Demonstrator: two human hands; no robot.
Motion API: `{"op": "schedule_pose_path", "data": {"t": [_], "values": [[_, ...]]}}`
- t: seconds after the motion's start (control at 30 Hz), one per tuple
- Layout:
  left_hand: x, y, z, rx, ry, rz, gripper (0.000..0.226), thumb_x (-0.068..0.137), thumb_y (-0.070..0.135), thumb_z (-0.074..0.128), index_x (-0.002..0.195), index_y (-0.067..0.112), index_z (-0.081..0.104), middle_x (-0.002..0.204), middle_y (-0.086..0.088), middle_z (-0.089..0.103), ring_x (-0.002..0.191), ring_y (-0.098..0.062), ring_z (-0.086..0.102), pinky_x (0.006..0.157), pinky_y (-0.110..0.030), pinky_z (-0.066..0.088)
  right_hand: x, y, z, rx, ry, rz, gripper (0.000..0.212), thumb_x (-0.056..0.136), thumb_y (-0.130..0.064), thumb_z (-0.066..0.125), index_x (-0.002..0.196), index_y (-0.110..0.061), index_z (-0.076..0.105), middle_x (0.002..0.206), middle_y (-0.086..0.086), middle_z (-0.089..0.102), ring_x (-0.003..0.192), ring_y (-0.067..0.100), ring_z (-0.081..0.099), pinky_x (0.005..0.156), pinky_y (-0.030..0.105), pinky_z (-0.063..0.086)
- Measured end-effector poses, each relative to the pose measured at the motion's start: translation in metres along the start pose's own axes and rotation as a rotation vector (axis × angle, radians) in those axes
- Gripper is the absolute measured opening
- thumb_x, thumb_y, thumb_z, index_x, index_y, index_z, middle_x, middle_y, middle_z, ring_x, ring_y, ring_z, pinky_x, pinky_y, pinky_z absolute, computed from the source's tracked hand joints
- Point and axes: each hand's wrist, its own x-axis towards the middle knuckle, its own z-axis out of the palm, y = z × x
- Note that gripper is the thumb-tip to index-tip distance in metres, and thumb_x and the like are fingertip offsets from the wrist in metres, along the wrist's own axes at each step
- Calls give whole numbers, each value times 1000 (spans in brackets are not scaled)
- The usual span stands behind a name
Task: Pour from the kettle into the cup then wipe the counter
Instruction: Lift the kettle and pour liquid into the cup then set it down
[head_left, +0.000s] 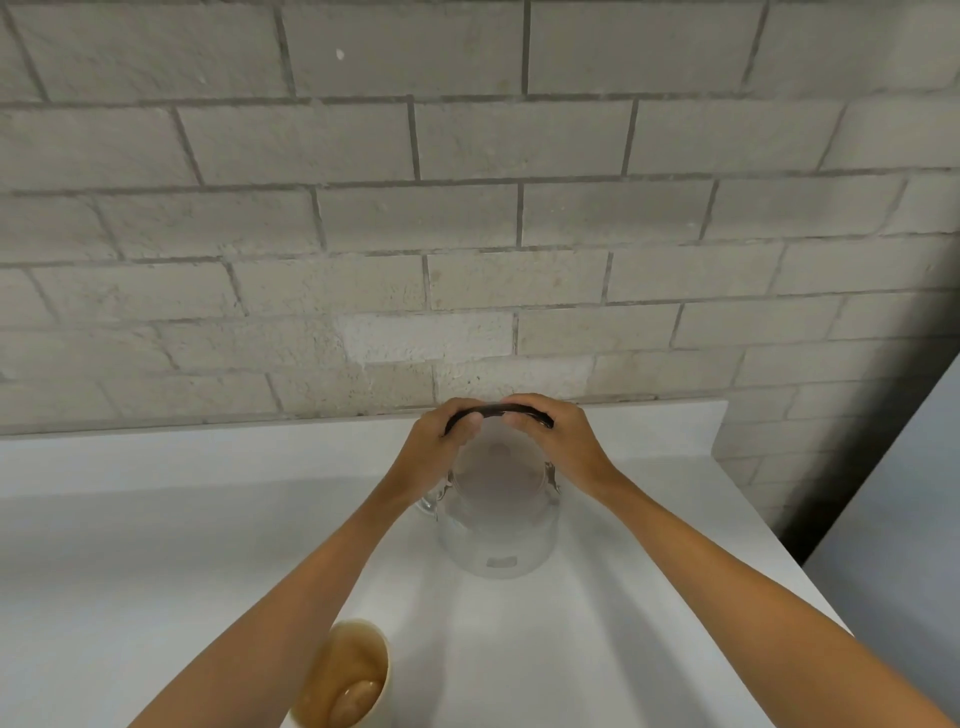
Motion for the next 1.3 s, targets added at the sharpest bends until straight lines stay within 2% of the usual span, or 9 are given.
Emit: {"op": "schedule_pose_path", "data": {"t": [0.1,0.37,0.53,0.67,0.77,0.97,1.17,1.23,1.3], "values": [[-3,6,2,17,17,11,23,95,21,49,110,8,61,80,11,59,74,-1,55,76,-21,44,-5,-8,-2,-27,12,-30,18,85,-13,67,103,-11,70,98,7,72,91,16,66,85,25,50],[-13,44,1,38,41,106,26,95,23,49,113,8,60,95,1,63,82,-3,57,79,-22,48,-17,-47,-22,-69,32,-70,16,87,-18,66,102,-14,70,96,-4,72,90,6,65,82,15,49],[-25,72,-2,36,48,111,22,95,26,49,111,16,60,91,15,61,78,11,56,77,-20,47,-28,-79,-33,-43,53,-57,13,85,-20,67,98,-22,71,94,-11,72,90,3,65,82,15,49],[-39,94,-6,-4,37,88,20,95,27,49,111,23,60,97,15,62,81,13,56,76,-18,45,-43,-101,-38,-29,81,-46,15,85,-19,68,98,-23,72,97,-11,72,90,0,64,80,9,47],[-52,110,-9,-23,37,86,20,95,26,50,111,22,60,99,8,64,78,12,56,77,-19,46,-55,-119,-40,-24,89,-50,15,85,-20,67,99,-24,71,97,-12,72,90,-3,64,78,6,45],[-82,137,-14,-28,31,133,23,95,22,49,115,16,60,90,9,62,83,-3,57,79,-23,49,-80,-149,-42,-68,97,-97,15,86,-20,66,98,-27,71,96,-13,71,91,-4,64,79,5,44],[-116,149,-21,-97,-9,149,24,95,22,50,116,15,59,87,12,61,83,2,59,78,-20,52,-105,-171,-36,-109,91,-158,15,86,-20,67,95,-32,69,92,-19,70,91,-5,63,80,5,45],[-126,148,-25,-120,-29,137,24,94,24,51,116,17,58,90,8,63,87,-3,61,82,-24,53,-113,-176,-31,-125,78,-167,17,86,-21,66,91,-37,68,91,-21,69,91,-6,63,79,4,44],[-135,144,-32,-96,-36,107,31,91,29,56,120,19,56,101,3,66,98,-11,62,81,-26,53,-119,-180,-26,-146,64,-172,20,86,-21,66,88,-41,67,89,-23,69,88,-7,62,78,3,43]]}}
